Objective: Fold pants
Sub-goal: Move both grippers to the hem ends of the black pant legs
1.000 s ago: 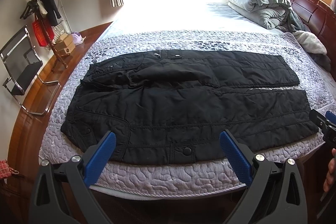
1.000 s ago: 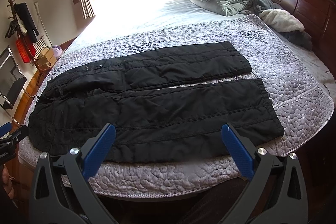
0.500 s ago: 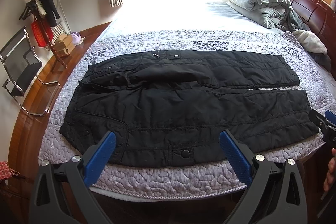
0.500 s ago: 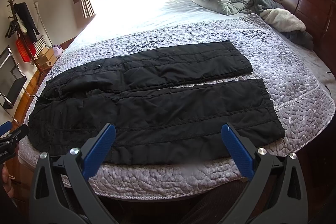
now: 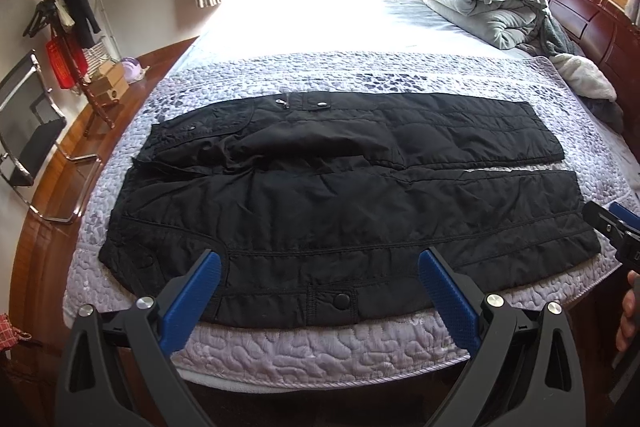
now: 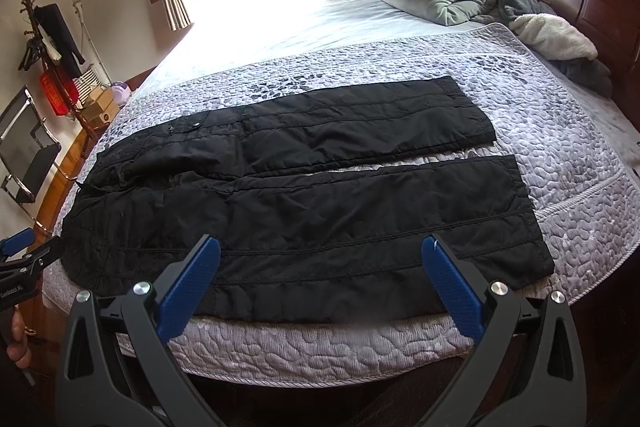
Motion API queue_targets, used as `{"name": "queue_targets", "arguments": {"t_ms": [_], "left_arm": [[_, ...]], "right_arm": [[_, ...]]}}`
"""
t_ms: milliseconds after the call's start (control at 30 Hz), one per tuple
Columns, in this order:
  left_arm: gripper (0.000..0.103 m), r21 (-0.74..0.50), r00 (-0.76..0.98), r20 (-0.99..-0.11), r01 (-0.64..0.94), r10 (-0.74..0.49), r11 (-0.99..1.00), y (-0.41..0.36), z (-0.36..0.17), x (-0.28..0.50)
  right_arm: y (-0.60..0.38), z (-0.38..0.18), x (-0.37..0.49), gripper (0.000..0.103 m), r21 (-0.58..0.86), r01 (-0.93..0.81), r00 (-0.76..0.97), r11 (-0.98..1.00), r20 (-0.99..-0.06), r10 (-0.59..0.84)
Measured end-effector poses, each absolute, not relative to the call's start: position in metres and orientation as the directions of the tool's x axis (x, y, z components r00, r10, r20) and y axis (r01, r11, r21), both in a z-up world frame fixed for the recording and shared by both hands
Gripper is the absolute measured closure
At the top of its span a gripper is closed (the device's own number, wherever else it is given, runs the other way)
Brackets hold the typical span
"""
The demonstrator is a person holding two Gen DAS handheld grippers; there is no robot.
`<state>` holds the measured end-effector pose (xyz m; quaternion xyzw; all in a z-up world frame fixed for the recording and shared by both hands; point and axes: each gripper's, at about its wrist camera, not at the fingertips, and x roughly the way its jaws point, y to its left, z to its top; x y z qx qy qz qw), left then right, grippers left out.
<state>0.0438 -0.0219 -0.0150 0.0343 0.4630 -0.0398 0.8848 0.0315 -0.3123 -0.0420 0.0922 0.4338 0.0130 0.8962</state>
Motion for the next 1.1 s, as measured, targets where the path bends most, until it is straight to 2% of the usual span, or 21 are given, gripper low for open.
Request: {"name": "queue_targets", "arguments": {"t_ms": [67,233,433,600,800,1100], "left_arm": [[0.004,-0.009,0.558,-0.826,0.124,-0.077,0.992,-0.022,-0.013,0.062],[0.004,0.022,0.530,-0.846,0.143,-0.058,0.990,-0.027,-0.015,0.133],[0.004,-0.086,0.377,-0.913,0.200,-0.158,0.976,-0.041,-0.036,0.243],[0.004,-0.151,0.327,-0.913,0.281,-0.243,0.948,-0.078,-0.057,0.321],[0.004,-0.204,0.230,-0.920,0.409,-0.317,0.890,-0.161,-0.110,0.392],[0.004,-0.254,0.165,-0.911,0.498,-0.378,0.829,-0.242,-0.158,0.447]], "right_arm": [[-0.323,-0.039,0.053,0.002,0.209,0.013,0.608,0.978,-0.778,0.158],[-0.357,-0.043,0.128,0.002,0.266,-0.056,0.559,0.962,-0.790,0.251],[-0.409,-0.064,0.225,0.003,0.300,-0.107,0.465,0.948,-0.828,0.314],[-0.490,-0.093,0.298,0.003,0.326,-0.017,0.386,0.945,-0.870,0.307],[-0.567,-0.156,0.363,0.003,0.279,0.086,0.283,0.957,-0.928,0.245],[-0.595,-0.212,0.402,0.002,0.296,0.064,0.236,0.953,-0.932,0.273]]}}
